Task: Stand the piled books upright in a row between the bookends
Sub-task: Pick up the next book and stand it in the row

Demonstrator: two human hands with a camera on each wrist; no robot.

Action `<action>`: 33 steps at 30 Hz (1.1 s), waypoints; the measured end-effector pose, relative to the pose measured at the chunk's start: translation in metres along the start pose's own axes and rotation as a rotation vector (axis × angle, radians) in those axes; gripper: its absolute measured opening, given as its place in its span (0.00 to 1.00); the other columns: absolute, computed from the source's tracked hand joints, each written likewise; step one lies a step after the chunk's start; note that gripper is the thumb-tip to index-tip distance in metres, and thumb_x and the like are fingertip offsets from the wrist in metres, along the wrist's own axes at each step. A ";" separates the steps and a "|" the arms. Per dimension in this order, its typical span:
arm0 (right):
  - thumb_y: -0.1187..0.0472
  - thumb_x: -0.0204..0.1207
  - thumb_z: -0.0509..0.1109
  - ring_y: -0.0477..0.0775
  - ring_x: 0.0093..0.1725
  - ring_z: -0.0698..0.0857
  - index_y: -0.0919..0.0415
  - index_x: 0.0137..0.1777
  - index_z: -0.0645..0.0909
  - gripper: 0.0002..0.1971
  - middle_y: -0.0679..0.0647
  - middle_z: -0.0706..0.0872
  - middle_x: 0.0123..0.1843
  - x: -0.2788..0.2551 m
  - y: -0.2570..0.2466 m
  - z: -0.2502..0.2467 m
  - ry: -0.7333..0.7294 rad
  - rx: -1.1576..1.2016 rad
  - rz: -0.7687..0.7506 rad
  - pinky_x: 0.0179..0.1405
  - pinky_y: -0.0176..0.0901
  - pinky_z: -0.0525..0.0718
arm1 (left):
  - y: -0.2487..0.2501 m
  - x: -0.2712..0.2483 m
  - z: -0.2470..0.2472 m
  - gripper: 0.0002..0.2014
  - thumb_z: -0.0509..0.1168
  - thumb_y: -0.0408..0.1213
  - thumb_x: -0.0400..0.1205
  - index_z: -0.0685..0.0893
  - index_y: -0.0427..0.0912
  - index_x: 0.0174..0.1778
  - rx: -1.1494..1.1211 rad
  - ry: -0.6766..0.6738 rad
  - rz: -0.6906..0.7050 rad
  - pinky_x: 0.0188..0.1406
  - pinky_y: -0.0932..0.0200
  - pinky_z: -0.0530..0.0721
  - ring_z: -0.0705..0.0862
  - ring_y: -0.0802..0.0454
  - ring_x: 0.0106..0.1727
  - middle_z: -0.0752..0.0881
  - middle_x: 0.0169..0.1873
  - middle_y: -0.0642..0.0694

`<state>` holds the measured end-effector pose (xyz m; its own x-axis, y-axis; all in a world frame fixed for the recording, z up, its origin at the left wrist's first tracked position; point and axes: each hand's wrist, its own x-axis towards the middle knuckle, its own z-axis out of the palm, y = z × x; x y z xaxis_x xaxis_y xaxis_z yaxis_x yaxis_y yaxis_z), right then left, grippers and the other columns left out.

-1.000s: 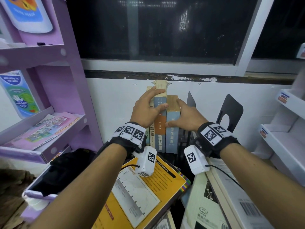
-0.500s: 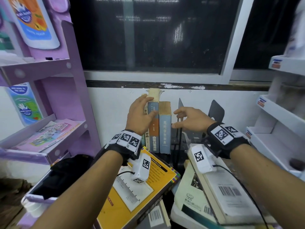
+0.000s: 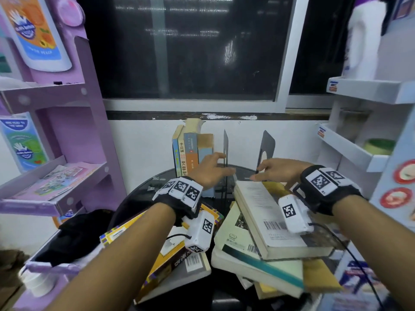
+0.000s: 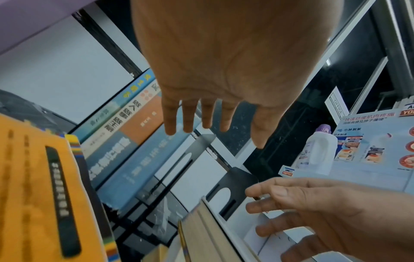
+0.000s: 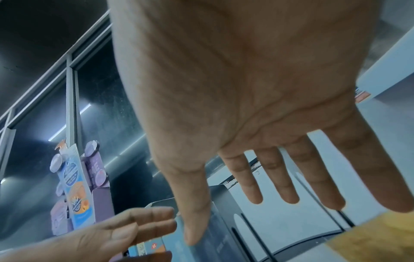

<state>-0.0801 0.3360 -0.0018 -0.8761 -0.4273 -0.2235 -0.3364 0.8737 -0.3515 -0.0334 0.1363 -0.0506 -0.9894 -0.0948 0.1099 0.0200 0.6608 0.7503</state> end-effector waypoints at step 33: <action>0.44 0.78 0.69 0.54 0.38 0.87 0.61 0.71 0.73 0.28 0.51 0.83 0.43 -0.030 0.068 0.008 -0.153 0.189 0.120 0.31 0.39 0.84 | -0.016 0.032 0.081 0.49 0.76 0.51 0.72 0.52 0.47 0.82 -0.084 -0.247 -0.304 0.70 0.45 0.77 0.82 0.42 0.64 0.82 0.64 0.41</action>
<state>-0.0744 0.4065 -0.0263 -0.8387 -0.3663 -0.4031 -0.1507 0.8673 -0.4745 -0.0769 0.1829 -0.1115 -0.9566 -0.0879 -0.2779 -0.2775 0.5663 0.7761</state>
